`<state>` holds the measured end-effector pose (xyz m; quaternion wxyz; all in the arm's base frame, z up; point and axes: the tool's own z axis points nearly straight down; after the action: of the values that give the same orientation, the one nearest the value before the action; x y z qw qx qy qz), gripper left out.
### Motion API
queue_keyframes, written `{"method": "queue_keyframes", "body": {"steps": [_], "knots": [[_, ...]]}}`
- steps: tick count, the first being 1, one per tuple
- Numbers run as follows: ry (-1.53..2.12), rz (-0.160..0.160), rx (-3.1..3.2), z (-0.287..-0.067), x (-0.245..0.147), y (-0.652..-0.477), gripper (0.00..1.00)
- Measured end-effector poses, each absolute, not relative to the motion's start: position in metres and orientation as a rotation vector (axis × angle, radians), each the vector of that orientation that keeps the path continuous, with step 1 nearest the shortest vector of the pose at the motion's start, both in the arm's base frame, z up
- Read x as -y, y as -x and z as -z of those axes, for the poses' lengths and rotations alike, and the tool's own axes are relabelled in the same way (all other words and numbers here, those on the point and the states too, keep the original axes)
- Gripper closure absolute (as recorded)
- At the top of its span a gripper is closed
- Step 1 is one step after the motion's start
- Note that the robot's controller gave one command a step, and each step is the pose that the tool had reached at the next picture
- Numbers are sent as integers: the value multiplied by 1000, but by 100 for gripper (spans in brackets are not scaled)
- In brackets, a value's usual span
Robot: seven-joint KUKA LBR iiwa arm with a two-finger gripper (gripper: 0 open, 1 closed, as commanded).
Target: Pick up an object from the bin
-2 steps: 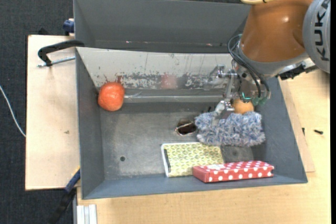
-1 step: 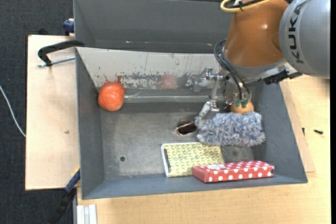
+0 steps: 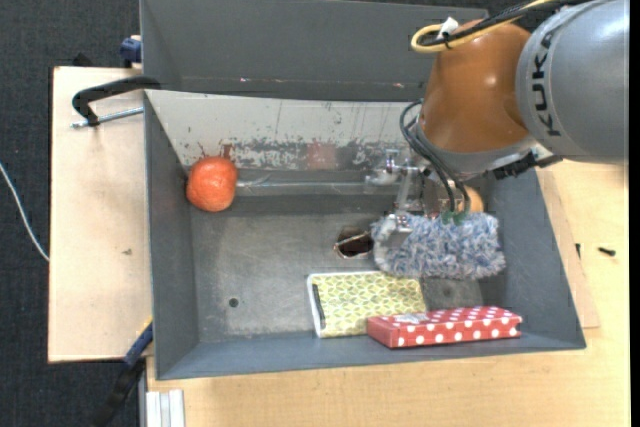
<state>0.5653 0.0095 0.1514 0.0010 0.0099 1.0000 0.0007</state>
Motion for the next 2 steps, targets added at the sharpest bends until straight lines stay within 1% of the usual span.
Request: {"method": "queue_keyframes", "body": {"steps": [1,2], "knots": [[-76,-2,-3135,-75,-12,-551,100],[-76,-2,-3135,-75,-12,-551,100]]}}
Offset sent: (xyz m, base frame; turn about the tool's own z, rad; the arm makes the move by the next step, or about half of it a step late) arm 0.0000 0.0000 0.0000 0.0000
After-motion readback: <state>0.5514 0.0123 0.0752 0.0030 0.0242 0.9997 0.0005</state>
